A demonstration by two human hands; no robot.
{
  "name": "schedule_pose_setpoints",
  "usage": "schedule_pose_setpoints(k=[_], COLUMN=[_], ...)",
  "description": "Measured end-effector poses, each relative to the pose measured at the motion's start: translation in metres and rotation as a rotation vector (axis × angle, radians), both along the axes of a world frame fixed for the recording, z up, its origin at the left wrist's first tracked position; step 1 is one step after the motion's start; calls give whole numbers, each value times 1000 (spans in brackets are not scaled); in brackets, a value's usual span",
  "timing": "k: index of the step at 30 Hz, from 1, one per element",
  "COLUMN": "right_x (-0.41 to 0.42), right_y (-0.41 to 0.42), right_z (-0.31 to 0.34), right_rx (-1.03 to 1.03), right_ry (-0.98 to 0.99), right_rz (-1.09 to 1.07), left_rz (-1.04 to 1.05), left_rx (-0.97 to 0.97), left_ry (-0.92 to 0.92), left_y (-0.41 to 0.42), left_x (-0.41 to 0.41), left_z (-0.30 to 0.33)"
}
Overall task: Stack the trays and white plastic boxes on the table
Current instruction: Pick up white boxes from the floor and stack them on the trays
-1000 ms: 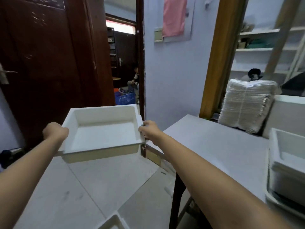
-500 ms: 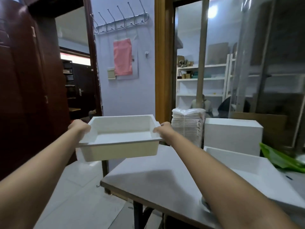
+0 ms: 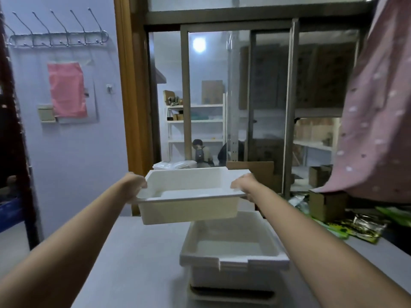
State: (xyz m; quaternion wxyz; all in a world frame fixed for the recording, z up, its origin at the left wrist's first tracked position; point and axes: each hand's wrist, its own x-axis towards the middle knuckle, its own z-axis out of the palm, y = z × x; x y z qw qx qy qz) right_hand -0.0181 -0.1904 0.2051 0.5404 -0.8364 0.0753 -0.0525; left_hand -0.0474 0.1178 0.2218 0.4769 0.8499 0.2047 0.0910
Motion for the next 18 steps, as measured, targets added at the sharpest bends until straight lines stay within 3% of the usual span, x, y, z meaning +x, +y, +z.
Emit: schedule_pose_setpoints(k=[4, 10, 18], right_x=[-7, -17, -25], right_y=[-43, -79, -89], right_z=[5, 1, -8], right_rx=[-54, -31, 222], right_ry=[27, 44, -2], right_rz=[-97, -214, -363], left_rz=[-98, -204, 6], left_rx=[-116, -616, -1083], left_ry=[-10, -46, -67], left_y=[-34, -59, -109], left_x=[19, 22, -8], left_z=[-5, -27, -46])
